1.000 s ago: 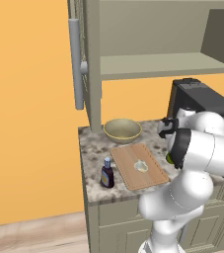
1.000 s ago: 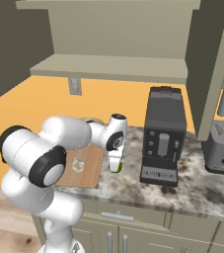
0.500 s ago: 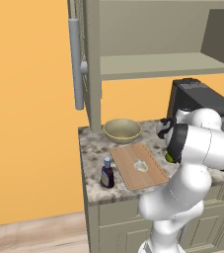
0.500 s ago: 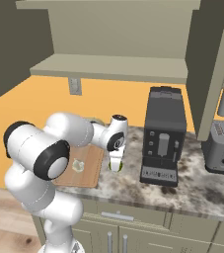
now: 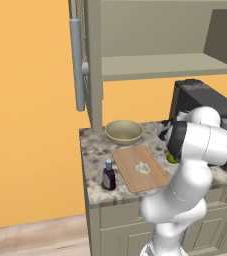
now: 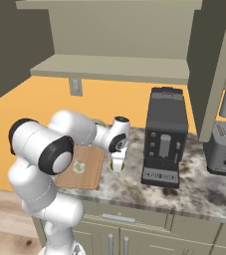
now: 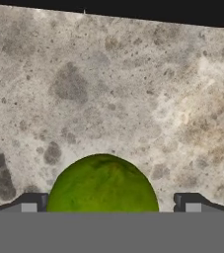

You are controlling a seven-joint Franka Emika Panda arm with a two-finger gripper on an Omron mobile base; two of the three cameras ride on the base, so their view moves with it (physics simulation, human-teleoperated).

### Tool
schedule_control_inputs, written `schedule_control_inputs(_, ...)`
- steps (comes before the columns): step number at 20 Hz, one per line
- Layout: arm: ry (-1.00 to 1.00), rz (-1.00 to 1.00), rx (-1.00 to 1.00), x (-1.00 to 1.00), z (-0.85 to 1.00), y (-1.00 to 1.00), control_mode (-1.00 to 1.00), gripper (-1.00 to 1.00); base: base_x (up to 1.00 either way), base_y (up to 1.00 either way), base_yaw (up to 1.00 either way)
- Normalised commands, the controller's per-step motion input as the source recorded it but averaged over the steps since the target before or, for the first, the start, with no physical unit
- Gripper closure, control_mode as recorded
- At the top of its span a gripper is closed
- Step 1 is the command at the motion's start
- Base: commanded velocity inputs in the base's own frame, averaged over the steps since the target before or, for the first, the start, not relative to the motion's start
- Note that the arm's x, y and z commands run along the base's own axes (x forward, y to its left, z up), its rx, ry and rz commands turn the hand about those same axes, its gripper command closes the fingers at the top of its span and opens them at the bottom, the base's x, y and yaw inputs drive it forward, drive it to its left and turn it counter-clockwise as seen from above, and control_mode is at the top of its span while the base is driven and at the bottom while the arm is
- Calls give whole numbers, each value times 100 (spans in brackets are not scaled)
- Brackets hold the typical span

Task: Open the cabinet. Place the bowl and condiment on the counter. Then place the lime and garlic on the cutting board.

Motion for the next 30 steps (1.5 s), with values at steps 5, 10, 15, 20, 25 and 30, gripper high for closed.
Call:
schedule_control_inputs(5,0,0,0,1,-18,0,-100,-100,0,0,0)
schedule_control_inputs(10,0,0,0,5,-21,0,-100,-100,0,0,0)
schedule_control_inputs(15,0,0,0,8,-13,0,-100,100,0,0,0)
schedule_control_inputs(20,0,0,0,5,-6,0,-100,100,0,0,0)
schedule_control_inputs(25,0,0,1,0,0,1,-100,100,0,0,0)
schedule_control_inputs(30,0,0,11,0,10,13,-100,100,0,0,0)
